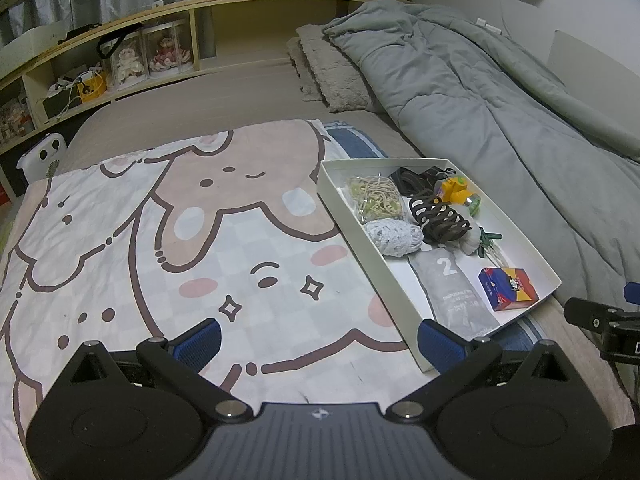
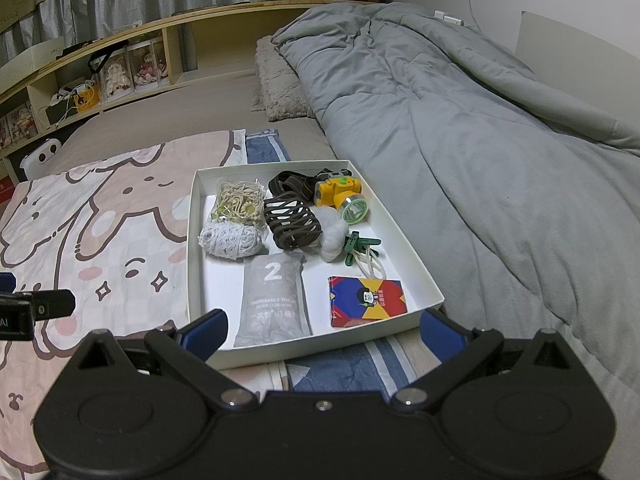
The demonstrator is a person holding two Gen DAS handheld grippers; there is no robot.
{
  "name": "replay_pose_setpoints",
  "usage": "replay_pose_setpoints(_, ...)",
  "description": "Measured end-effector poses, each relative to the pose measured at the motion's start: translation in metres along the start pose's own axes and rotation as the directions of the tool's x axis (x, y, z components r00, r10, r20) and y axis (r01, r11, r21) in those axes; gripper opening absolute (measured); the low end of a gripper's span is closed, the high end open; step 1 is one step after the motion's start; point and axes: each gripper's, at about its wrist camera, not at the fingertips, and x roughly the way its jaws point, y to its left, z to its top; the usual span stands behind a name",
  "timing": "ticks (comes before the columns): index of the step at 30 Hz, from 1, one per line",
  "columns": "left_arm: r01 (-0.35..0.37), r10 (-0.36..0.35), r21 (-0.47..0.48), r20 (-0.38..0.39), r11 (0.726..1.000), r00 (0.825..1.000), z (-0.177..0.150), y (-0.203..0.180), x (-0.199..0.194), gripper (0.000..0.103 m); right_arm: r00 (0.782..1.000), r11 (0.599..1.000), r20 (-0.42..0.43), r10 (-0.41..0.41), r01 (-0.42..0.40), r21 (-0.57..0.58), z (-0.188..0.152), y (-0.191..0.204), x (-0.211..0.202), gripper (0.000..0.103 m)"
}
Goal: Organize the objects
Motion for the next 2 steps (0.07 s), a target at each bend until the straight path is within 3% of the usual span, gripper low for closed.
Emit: replay_pose_setpoints(2, -0.002, 0.002, -0.006, -0.003, 1.000, 1.000, 0.0006, -0.0004, 0.0001, 0.103, 1.000, 1.000, -0.001, -0.001, 0.001, 0.001, -0.0005, 0.0003, 0.0004, 0.103)
